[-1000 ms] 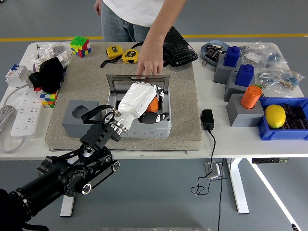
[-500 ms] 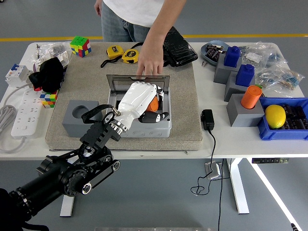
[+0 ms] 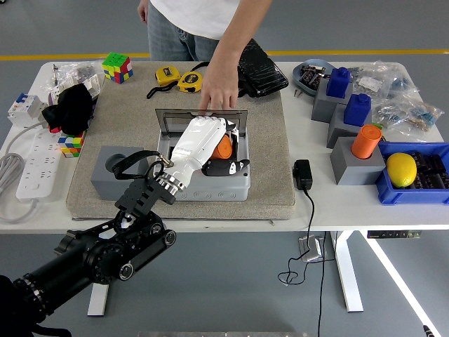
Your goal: Fetch the battery,place it into the box,close the lid of the box
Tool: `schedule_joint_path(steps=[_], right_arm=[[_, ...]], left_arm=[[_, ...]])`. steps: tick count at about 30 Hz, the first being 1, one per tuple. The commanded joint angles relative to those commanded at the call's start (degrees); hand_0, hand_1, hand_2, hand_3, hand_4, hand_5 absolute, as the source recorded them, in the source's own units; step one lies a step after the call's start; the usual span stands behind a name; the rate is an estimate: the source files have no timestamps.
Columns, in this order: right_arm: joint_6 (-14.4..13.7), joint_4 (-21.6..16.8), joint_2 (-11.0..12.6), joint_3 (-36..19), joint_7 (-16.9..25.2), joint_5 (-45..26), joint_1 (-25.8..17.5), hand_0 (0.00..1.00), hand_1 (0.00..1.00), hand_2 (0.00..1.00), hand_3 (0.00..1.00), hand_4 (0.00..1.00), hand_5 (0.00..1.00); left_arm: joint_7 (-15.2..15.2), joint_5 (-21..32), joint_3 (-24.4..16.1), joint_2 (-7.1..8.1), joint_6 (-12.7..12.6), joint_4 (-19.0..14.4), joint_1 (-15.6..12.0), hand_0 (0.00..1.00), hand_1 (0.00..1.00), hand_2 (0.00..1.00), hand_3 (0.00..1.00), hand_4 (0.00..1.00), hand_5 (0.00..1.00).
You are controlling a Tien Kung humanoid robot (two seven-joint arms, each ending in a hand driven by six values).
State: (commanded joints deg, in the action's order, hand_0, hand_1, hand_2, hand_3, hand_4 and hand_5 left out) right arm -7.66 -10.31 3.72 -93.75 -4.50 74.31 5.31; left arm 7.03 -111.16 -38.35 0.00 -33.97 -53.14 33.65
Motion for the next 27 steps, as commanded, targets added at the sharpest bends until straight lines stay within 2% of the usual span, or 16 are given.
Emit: schedule_joint_path(steps=[10,15,16,21,22,27], right_arm=[[0.0,0.0,-0.1,0.2,0.0,-0.2,-0.1,0.819,0.776,0.756,0.794,0.998,0.998],[0.0,0.0,0.0,0.1,-0.1,-0.1,-0.1,0.819,0.776,0.756,0.794,0.998,0.998],[0.0,0.0,0.0,0.1,-0.1,-0.1,-0.1,0.819,0.775,0.756,0.794,0.998,0.998],[0.0,0.0,0.0,0.2,0.0,-0.2,-0.1,0.819,0.775,0.756,0.794,0.998,0.998],[0.0,0.0,0.0,0.3,0.0,-0.3,-0.1,0.819,0.775,0.756,0.794,0.998,0.998],[0.1,0.0,0.0,0.2,-0.1,-0.2,-0.1,0.819,0.775,0.756,0.794,0.998,0.998]], left_arm=[[-0.8,-2.7,0.7,0.00,0.4,-0.1,-0.2,0.097,0.058,0.124,0.127,0.895,0.255],[-1.1,-3.8,0.9,0.00,1.7,-0.2,-0.2,0.097,0.058,0.124,0.127,0.895,0.255],[-1.1,-4.0,0.9,0.00,2.3,-0.1,-0.3,0.193,0.179,0.226,0.230,0.967,0.361],[-1.7,-5.0,1.0,0.00,4.3,0.1,-0.4,0.193,0.179,0.226,0.230,0.967,0.361],[-1.8,-5.2,0.9,0.00,4.8,0.1,-0.4,0.384,0.549,0.526,0.526,0.998,0.456],[-1.8,-5.6,0.5,0.00,5.7,0.2,-0.3,0.384,0.549,0.526,0.526,0.998,0.456]])
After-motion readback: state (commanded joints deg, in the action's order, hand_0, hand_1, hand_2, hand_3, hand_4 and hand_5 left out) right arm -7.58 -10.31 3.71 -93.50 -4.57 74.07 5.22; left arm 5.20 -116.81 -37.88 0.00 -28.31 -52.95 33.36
